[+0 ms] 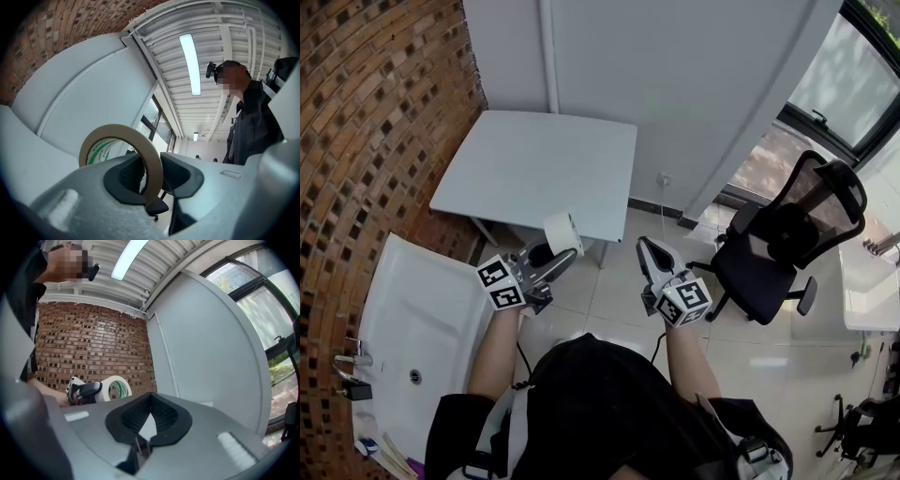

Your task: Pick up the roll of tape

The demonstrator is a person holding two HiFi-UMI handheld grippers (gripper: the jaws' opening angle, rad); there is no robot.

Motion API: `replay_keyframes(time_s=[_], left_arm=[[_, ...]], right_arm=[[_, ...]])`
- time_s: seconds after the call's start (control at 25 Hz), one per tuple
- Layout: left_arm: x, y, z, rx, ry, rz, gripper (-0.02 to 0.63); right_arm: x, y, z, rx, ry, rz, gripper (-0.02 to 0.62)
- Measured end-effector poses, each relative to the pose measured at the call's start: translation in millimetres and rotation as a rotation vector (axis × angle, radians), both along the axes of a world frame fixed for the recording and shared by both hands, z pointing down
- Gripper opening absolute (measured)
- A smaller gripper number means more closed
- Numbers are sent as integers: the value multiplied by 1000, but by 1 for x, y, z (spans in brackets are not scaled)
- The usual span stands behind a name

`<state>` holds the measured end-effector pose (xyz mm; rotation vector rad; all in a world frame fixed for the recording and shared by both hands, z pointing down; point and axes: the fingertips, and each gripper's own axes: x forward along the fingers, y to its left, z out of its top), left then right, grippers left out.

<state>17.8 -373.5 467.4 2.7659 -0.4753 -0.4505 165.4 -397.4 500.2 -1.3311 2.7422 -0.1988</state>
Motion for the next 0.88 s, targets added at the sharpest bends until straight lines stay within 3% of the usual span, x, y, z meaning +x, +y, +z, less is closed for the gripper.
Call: replay_keyframes(time_s=[0.52,0.64,0.88], left_arm=[[17,20,20,44,-152,84,107],[19,23,21,47,-157,92,106],[16,23,20,38,-133,73,106]], right_arm=[[-8,7,9,-13,29,-1,5],[-14,12,13,-2,74,-13,5],[-18,19,19,-18,71,-25,5]])
